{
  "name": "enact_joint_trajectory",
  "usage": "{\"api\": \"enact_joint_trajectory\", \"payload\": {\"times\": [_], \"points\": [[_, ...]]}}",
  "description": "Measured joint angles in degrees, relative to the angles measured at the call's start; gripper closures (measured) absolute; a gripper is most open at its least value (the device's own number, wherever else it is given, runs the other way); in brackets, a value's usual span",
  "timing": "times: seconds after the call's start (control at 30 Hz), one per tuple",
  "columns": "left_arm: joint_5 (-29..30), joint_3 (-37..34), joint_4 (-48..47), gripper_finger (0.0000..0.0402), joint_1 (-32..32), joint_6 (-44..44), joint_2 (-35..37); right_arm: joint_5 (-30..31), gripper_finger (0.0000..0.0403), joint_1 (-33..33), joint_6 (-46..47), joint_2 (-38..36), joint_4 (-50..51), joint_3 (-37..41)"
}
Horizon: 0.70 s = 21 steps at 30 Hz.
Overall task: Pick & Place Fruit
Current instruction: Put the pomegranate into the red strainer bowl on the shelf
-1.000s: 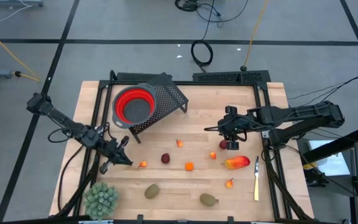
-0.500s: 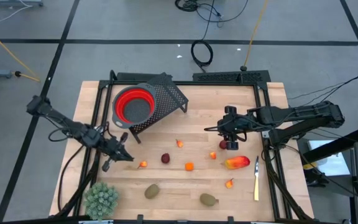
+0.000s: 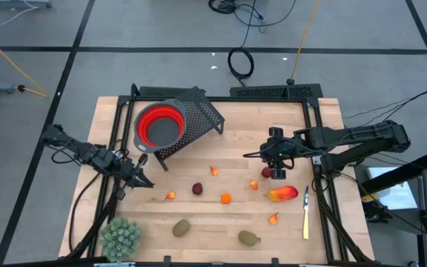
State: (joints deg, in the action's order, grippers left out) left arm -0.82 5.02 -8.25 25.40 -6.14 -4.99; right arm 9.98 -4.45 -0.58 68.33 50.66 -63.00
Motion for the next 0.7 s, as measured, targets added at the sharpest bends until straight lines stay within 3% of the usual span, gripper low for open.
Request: {"api": "enact_joint_trajectory", "payload": {"times": [0.2,0.43,0.7], "points": [[-2.91,0.00,-1.02,0.0399,0.01,0.99,2.27,-5.88,0.0223,0.29,-4.00,4.72,2.35,0.00],[-3.96,0.00,-1.05,0.0381,0.01,0.49,2.51,-7.22,0.0173,0.76,-9.80,9.75,4.04,0.00],[-5.38,0.00,-0.97,0.0396,0.01,0.05,2.51,-7.25,0.0136,0.76,-15.02,10.24,6.27,0.00]]}}
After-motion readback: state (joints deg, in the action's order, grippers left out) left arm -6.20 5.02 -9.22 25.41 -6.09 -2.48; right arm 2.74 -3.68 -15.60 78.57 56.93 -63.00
